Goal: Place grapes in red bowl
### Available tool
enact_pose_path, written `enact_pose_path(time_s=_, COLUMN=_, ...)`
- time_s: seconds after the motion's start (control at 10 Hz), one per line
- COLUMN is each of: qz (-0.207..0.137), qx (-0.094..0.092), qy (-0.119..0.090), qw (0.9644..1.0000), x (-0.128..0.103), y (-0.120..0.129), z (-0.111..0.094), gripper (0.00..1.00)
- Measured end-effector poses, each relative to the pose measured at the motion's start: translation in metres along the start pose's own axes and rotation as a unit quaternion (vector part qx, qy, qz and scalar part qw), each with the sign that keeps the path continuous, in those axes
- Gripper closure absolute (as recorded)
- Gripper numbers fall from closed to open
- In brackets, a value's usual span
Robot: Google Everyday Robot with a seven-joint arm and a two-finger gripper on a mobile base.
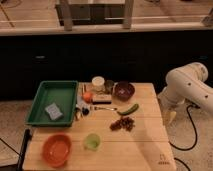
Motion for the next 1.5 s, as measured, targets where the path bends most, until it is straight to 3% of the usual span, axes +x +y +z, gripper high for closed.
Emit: enact_pose_path(time_s=1.5, qz=-0.005, qx=0.002, qy=0.004, qw=1.0, x=-0.0062, y=0.0036, z=0.0066, gripper=0.2)
